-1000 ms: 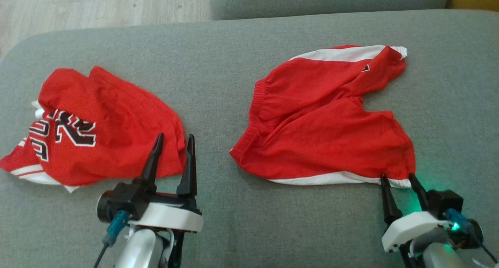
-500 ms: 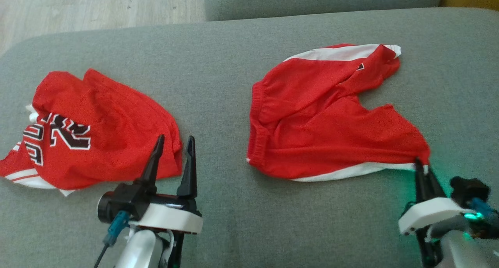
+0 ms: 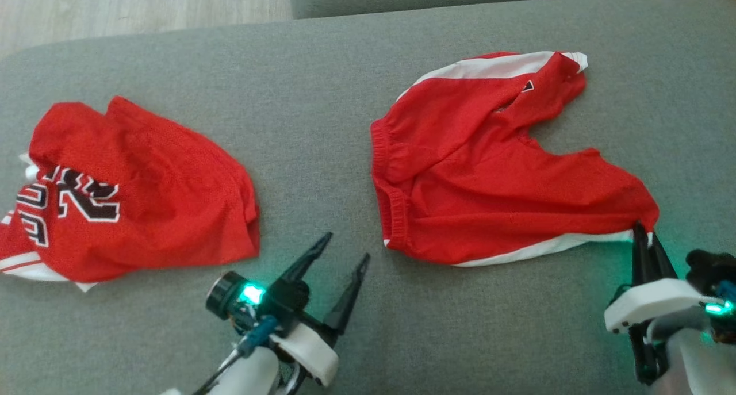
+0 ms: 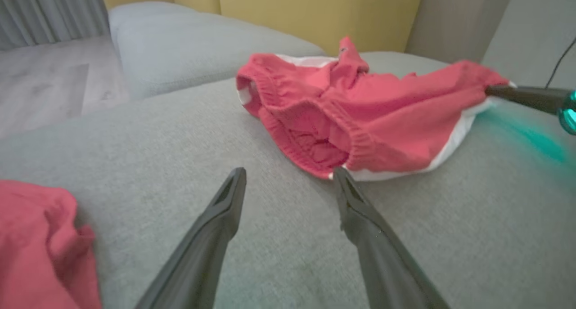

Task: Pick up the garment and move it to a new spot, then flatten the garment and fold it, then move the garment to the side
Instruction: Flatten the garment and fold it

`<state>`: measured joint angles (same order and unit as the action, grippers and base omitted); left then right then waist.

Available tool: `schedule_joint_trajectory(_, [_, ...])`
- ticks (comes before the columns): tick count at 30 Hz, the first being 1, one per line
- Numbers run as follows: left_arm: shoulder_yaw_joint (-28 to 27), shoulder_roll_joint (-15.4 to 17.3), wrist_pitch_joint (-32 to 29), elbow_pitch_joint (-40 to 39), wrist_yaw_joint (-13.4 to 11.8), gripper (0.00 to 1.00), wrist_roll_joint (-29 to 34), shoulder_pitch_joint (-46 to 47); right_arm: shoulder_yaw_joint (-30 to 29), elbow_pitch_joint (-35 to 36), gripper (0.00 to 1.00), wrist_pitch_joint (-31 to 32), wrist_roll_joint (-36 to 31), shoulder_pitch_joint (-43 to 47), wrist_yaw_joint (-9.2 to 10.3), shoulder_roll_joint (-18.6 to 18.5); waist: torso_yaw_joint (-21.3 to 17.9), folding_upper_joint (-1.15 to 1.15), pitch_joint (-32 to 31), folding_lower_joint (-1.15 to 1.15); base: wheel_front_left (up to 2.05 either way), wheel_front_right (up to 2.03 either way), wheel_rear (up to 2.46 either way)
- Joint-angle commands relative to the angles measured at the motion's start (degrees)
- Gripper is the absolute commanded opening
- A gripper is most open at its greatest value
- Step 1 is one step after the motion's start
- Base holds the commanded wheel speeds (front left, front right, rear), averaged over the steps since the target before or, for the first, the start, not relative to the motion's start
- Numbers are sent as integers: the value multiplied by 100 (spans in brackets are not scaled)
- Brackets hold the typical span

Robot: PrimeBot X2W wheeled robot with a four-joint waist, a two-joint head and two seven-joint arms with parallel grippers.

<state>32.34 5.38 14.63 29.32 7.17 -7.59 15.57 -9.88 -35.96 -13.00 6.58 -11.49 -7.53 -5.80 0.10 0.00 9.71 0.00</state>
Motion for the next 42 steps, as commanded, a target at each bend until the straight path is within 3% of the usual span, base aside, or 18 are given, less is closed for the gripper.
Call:
schedule_joint_trajectory(1, [-73,81,37,-117,26,100,4,296,139,145,0,4,36,-193,4,-49,-29,0,28,0,0,0,0])
schedule_joint_trajectory(10, [1105,186,37,627,30,100,-202,1122,320,132,0,2,48,-398,4,-15,-244,0,223,0,0,0,0])
schedule_joint_trajectory(29, [1873,204,37,762,31,100,-928,1702,554,60,0,-64,96,-664,4,51,-445,0,442,0,0,0,0])
schedule_joint_trajectory(30, [1911,214,37,745,31,40,-956,1713,558,57,0,-67,97,-669,4,51,-443,0,444,0,0,0,0])
schedule_joint_trajectory(32, [1973,233,37,716,31,0,-1011,1733,563,51,0,-73,99,-672,4,50,-434,0,442,0,0,0,0])
schedule_joint_trajectory(42, [1974,386,37,582,32,0,-1209,1675,567,41,0,-105,153,-631,4,-25,-297,0,241,0,0,0,0])
